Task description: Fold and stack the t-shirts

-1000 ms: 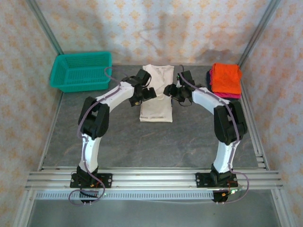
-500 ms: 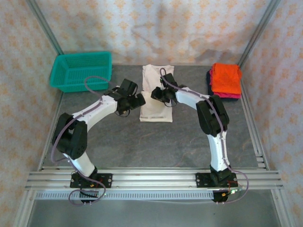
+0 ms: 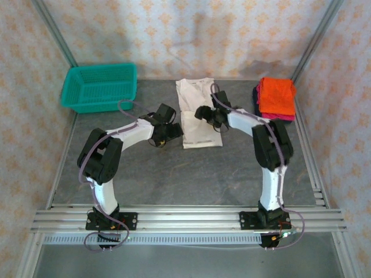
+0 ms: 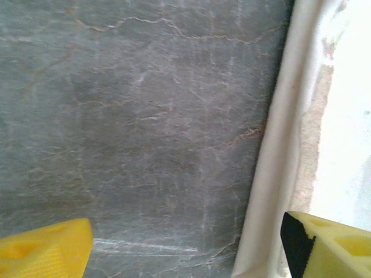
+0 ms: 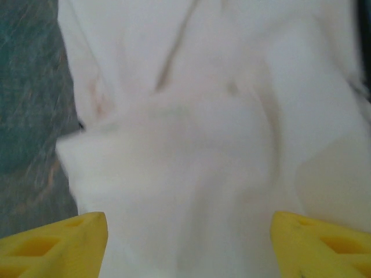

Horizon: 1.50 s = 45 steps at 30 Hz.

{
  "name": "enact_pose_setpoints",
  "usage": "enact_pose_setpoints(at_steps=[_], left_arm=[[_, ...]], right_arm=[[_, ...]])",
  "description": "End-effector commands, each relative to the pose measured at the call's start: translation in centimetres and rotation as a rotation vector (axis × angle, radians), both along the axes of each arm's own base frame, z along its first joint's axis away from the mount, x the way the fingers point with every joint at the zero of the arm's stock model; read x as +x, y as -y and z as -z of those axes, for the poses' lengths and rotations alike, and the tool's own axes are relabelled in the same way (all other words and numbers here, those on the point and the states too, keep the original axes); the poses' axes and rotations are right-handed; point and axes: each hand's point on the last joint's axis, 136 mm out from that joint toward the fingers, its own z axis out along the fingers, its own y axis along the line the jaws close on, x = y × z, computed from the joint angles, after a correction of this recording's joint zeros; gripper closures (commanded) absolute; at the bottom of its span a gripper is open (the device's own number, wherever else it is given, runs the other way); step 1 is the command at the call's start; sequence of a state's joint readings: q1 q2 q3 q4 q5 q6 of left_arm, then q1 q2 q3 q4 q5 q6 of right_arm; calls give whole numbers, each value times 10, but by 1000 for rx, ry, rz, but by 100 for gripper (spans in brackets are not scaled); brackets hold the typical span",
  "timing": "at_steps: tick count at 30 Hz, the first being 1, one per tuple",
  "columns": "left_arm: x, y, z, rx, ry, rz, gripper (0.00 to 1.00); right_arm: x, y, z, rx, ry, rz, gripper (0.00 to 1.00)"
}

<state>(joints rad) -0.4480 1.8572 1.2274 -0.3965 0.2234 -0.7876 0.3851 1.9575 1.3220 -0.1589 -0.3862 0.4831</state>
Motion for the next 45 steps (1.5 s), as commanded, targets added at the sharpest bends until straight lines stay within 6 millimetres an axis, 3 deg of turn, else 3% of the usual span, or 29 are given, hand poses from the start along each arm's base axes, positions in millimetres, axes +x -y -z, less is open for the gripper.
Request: enact_pose_setpoints(at_steps=[1,7,12,27,29,34,35,39,45], left_arm=[[4,20,-4,-85,29,33,16],[-10,51,-13,-167,58,92,12],[-20,63,-3,-184,48,108,13],[-25,72,15,-205,26,98,18],[-26,73,20,-204,19,97,19],[-26,74,26,-203,11,85,27],[-28,73,37,-196,-10,81,29],[-28,73,42,-188,-13,78,38],[-25,76,42,-195,-16,79,72]], right_arm=[[-17,18,-32,25,93,57,25],[-73,43,-16,92,-4,19,32],[-102,54,9,54,-94,-66,37],[-117,53,47,75,-215,-118,40],[-119,51,50,89,-231,-125,46],[-119,51,50,95,-235,-106,89],[-119,53,49,91,-233,-101,97],[-118,53,46,91,-230,-96,100],[-119,53,44,91,-232,-94,100]])
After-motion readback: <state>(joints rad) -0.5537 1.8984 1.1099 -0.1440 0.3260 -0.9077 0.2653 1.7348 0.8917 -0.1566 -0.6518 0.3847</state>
